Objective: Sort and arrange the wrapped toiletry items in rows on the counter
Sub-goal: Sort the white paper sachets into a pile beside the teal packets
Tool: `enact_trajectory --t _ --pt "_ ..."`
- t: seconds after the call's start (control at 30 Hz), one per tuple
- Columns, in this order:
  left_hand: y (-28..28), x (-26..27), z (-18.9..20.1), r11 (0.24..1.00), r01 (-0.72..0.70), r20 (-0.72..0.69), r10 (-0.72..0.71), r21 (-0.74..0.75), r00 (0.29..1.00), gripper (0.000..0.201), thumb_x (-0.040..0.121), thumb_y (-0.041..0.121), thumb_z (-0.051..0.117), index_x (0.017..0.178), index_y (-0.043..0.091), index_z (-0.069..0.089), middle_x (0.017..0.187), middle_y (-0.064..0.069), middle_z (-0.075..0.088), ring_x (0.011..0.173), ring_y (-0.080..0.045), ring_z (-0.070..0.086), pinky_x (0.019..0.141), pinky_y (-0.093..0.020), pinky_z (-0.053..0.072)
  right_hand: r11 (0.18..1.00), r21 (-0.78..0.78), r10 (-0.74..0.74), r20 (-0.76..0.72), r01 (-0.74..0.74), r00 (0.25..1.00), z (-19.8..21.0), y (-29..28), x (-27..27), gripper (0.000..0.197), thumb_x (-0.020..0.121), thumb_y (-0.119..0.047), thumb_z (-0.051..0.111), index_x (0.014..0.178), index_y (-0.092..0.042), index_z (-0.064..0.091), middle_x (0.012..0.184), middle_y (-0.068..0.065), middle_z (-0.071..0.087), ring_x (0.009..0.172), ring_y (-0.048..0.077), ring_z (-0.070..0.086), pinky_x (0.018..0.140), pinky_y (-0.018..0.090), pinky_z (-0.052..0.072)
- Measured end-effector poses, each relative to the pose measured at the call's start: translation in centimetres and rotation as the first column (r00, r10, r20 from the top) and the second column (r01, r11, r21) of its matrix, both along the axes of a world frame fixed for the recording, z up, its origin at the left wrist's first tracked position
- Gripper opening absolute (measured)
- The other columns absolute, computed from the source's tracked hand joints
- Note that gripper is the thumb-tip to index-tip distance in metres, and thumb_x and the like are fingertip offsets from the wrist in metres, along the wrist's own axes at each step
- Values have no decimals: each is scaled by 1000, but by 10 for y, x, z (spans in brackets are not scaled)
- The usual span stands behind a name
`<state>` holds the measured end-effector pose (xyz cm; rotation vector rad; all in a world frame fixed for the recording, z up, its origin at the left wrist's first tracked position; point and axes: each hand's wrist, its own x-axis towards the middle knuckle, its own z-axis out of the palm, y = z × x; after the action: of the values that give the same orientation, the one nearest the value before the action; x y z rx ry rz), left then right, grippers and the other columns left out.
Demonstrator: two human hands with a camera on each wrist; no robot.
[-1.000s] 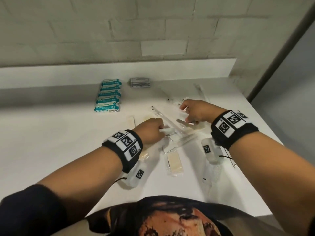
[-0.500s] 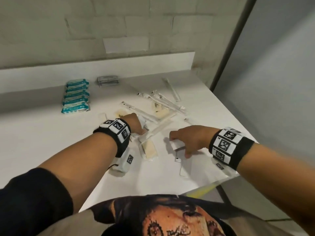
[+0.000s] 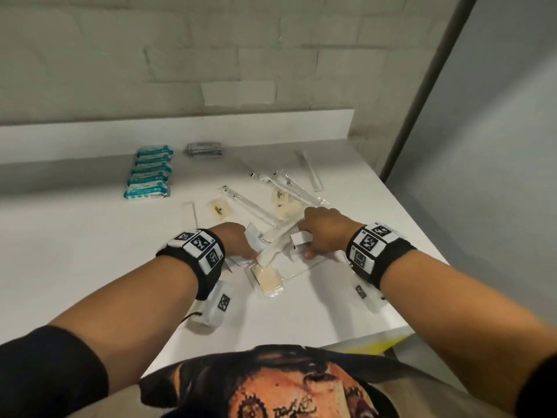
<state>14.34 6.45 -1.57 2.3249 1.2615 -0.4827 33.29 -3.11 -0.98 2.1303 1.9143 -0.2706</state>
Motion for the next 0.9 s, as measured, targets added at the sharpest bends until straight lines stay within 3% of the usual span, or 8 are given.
enact_trajectory --t 0.1,0.23,0.3,0.47,0.57,0.73,0.83,0.9 --pt "5 -1 4 994 -96 -1 96 -55 995 44 82 35 67 117 9 61 115 -8 64 103 -25 62 86 -33 53 971 178 -112 -246 159 963 19 -4 25 30 81 -39 70 100 -19 59 96 1 57 89 22 55 69 28 37" --pt "9 5 15 979 -201 86 203 -34 975 15 72 15 63 83 7 68 94 -7 69 86 -26 64 69 -31 51 851 97 -359 -608 515 708 38 -11 74 22 87 -5 55 102 -15 43 83 9 68 63 24 62 50 24 45" --pt "7 16 16 970 -241 189 243 -32 952 7 76 13 59 81 9 61 83 -4 69 75 -20 61 64 -29 47 835 -8 -450 -587 551 673 38 -17 88 29 88 -4 56 113 -11 44 81 13 65 57 24 60 47 27 49" --pt "-10 60 11 981 -177 380 195 -81 904 23 91 29 44 93 9 55 84 -10 65 70 -22 58 68 -33 46 918 -225 -375 -219 327 901 26 -33 78 49 78 -53 69 94 -8 60 77 3 60 61 17 55 50 25 45" --pt "-27 83 11 989 -112 403 142 -96 904 24 93 34 46 89 12 56 80 -6 61 72 -22 55 71 -34 45 931 -253 -306 -151 263 940 11 -32 72 45 75 -47 73 95 -8 60 74 2 58 61 16 54 47 23 40" --pt "-53 111 5 996 89 339 -87 11 937 10 87 31 55 84 22 57 88 1 62 84 -20 58 71 -30 45 898 -240 -432 -306 370 848 9 -13 92 36 78 -37 71 94 -5 65 75 8 63 64 25 61 65 33 56" --pt "-67 129 2 962 272 297 -268 29 917 29 80 30 66 109 26 61 104 4 61 96 -18 59 81 -32 48 889 -134 -449 -439 438 778 16 -10 111 35 82 -36 71 93 -5 58 76 12 63 61 27 60 57 35 53" --pt "-74 141 2 923 370 203 -383 102 901 42 82 32 66 122 28 56 105 1 54 100 -21 55 76 -28 40 856 -94 -470 -554 509 688 18 -10 121 31 86 -29 68 93 -5 49 71 13 57 53 26 53 48 32 47"
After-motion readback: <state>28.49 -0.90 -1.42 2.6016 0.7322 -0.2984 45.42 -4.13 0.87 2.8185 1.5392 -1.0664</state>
